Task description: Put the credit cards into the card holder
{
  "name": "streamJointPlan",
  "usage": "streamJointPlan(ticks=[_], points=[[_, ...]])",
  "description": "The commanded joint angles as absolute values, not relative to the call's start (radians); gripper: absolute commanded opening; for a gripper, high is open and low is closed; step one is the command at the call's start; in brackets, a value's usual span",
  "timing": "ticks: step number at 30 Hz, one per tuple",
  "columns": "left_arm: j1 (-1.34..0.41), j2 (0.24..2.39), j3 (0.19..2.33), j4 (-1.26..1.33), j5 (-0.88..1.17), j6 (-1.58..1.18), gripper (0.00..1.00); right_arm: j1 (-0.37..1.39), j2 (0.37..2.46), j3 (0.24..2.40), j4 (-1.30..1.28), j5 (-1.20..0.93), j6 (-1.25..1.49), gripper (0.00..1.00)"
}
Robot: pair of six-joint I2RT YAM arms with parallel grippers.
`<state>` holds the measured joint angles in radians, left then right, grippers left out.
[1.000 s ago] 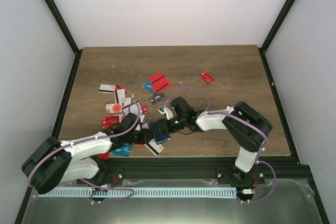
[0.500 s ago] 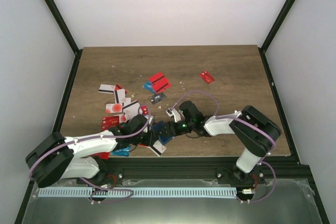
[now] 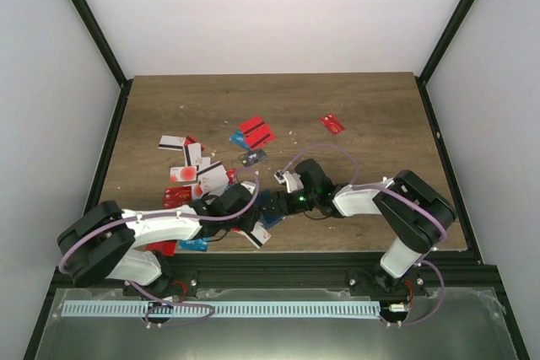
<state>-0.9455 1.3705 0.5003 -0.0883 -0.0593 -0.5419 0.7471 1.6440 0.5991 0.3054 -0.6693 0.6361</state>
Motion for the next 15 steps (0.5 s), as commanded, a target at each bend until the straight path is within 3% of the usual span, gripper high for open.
streamJointPlan(ticks=[1, 8, 15], points=[[-0.966, 1.460, 0.494, -0.010, -0.032, -0.507, 0.48, 0.773, 1.681, 0.561, 0.209, -0.666, 0.614, 0.64], [-0.971, 1.463, 0.460, 0.117, 0.007, -0.497, 0.58, 0.770, 1.678, 0.551, 0.210, -0.673, 0.621, 0.64], [-0.982, 1.502, 0.446, 0.231, 0.012, -0.534, 0.55, 0.767, 1.687, 0.538, 0.221, -0.693, 0.626, 0.63]])
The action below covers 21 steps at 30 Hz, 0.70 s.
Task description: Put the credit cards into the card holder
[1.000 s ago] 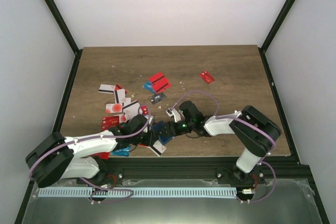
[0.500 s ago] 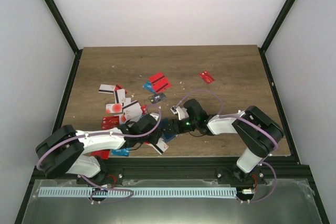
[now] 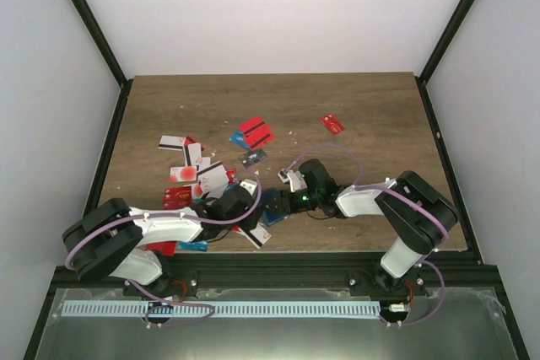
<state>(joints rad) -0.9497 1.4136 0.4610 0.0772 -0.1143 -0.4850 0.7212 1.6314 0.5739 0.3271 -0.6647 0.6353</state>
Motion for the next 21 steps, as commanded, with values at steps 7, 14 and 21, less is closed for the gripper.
streamJointPlan(ticks=[7, 14, 21], points=[[-0.997, 1.613, 0.420, 0.395, 0.061, -0.525, 0.43, 0.764, 1.689, 0.523, 0.227, -0.707, 0.626, 0.63], [-0.999, 1.612, 0.407, 0.419, 0.002, -0.531, 0.11, 0.753, 1.694, 0.513, 0.212, -0.699, 0.622, 0.63], [-0.995, 1.498, 0.385, 0.257, -0.199, -0.672, 0.04, 0.741, 1.702, 0.517, 0.132, -0.620, 0.615, 0.62]])
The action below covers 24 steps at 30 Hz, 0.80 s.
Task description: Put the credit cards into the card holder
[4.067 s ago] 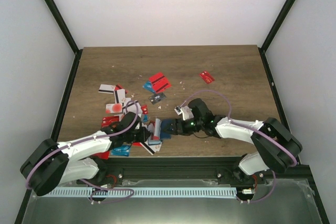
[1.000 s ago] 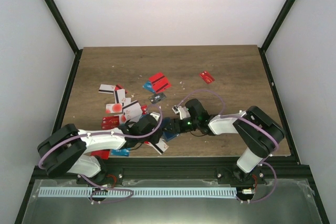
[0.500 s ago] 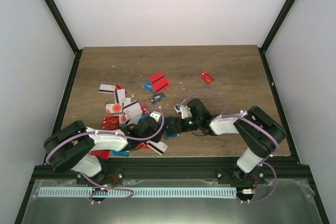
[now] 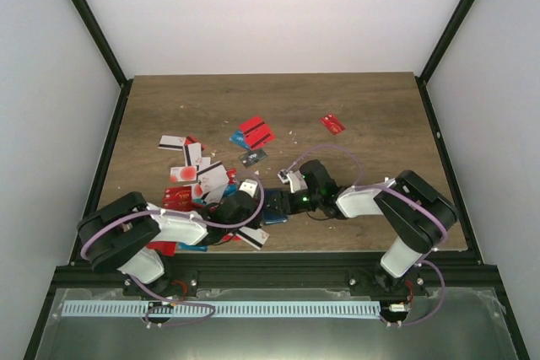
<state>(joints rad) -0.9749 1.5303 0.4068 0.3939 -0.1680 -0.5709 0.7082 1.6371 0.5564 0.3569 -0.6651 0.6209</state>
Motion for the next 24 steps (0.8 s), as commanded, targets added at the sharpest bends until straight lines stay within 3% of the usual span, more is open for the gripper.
streamJointPlan(ticks=[1, 9, 14, 19, 24], points=[[-0.993, 1.482, 0.383, 0.234, -0.223, -0.707, 0.04, 0.741, 1.706, 0.518, 0.117, -0.604, 0.616, 0.62], [-0.962, 1.402, 0.334, 0.170, -0.285, -0.923, 0.09, 0.741, 1.760, 0.523, 0.061, -0.514, 0.627, 0.60], [-0.937, 1.320, 0.304, 0.051, -0.367, -1.031, 0.18, 0.741, 1.765, 0.522, 0.042, -0.491, 0.634, 0.60], [-0.935, 1.190, 0.282, 0.008, -0.379, -0.995, 0.25, 0.741, 1.767, 0.534, 0.043, -0.505, 0.632, 0.60], [-0.937, 1.014, 0.220, 0.100, -0.259, -0.853, 0.32, 0.741, 1.753, 0.570, 0.020, -0.520, 0.619, 0.60]])
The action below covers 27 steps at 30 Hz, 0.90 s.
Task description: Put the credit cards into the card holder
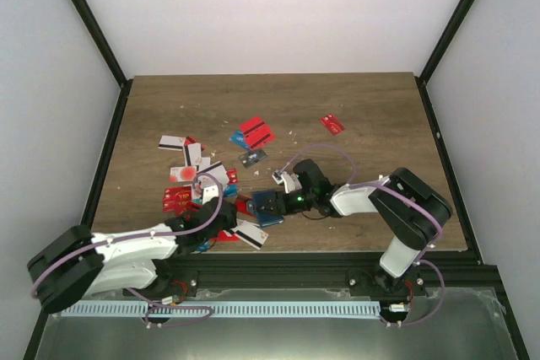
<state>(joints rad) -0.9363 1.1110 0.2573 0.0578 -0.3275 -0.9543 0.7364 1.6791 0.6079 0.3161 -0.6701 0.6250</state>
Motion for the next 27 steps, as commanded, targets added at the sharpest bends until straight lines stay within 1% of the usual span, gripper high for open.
streamJointPlan(ticks=[1, 3, 4, 10, 16, 27], points=[[-0.937, 0.989, 0.217, 0.105, -0.240, -0.829, 0.34, 0.741, 1.748, 0.581, 0.003, -0.516, 0.613, 0.60], [-0.937, 0.954, 0.218, 0.103, -0.217, -0.793, 0.38, 0.742, 1.735, 0.606, -0.033, -0.506, 0.599, 0.60], [-0.937, 0.945, 0.222, 0.091, -0.219, -0.783, 0.38, 0.742, 1.726, 0.617, -0.049, -0.501, 0.594, 0.60], [-0.936, 0.962, 0.263, 0.087, -0.193, -0.749, 0.38, 0.742, 1.665, 0.674, -0.126, -0.520, 0.558, 0.59], [-0.936, 0.995, 0.263, 0.123, -0.160, -0.742, 0.38, 0.742, 1.596, 0.718, -0.137, -0.620, 0.542, 0.60], [-0.935, 1.049, 0.258, 0.176, -0.129, -0.727, 0.38, 0.742, 1.548, 0.781, -0.152, -0.688, 0.550, 0.60]])
